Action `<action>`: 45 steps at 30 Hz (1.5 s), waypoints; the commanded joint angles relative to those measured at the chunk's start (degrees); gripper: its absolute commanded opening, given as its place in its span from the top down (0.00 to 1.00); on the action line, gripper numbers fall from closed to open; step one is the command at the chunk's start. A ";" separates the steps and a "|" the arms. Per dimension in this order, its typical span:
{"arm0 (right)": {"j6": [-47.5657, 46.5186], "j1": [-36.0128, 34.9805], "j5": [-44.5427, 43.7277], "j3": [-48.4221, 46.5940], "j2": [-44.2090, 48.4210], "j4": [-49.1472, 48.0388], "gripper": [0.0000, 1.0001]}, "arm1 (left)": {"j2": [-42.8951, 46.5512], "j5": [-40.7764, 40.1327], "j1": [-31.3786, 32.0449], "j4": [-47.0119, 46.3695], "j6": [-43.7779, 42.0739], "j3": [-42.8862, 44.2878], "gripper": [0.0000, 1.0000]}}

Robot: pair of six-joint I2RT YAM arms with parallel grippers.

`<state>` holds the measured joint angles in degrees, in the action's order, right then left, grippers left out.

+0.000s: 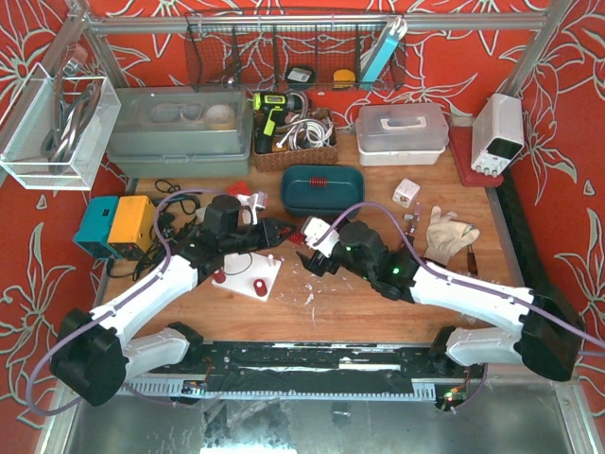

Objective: Install the large spring

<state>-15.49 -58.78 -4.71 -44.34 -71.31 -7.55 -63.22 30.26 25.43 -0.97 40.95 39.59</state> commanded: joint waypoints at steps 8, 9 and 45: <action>9.49 0.07 -21.66 6.99 7.28 -2.41 0.01 | 9.60 -31.89 -0.89 12.29 -4.20 0.72 1.00; 9.74 0.09 -23.23 7.36 7.10 -2.78 0.01 | 10.18 -34.63 -1.16 13.63 -3.90 0.60 1.00; 10.65 1.30 -25.39 9.03 6.70 -4.14 0.01 | 0.55 -56.86 -2.14 25.80 2.08 2.66 1.00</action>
<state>-5.39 -57.71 -28.67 -35.09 -65.39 -11.16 -61.98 -24.84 23.59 26.04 42.46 40.97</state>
